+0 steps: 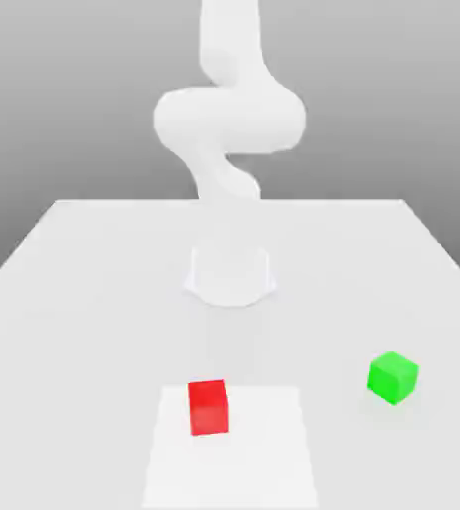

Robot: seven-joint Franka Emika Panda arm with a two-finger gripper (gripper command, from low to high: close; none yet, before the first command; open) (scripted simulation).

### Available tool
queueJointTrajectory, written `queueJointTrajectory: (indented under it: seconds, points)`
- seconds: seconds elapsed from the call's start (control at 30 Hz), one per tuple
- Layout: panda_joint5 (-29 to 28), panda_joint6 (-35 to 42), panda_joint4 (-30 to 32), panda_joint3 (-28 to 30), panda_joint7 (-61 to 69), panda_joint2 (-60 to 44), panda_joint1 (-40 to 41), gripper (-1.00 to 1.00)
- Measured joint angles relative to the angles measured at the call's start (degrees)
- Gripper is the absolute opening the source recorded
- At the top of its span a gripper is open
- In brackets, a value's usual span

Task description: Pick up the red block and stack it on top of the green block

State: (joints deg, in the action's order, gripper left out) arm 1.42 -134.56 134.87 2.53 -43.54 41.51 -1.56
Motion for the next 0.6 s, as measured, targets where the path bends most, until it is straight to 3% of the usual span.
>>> queueJointTrajectory:
  seconds: [0.4, 0.5, 0.6]
  points:
    - [5.7, -15.4, 16.6, 7.0, 11.5, -25.3, -5.3, 0.0]
    - [4.4, -20.1, 21.3, 7.2, 12.6, -32.3, -5.1, 0.0]
    - [-0.4, -24.9, 25.7, 7.4, 11.2, -38.8, -3.9, 0.0]
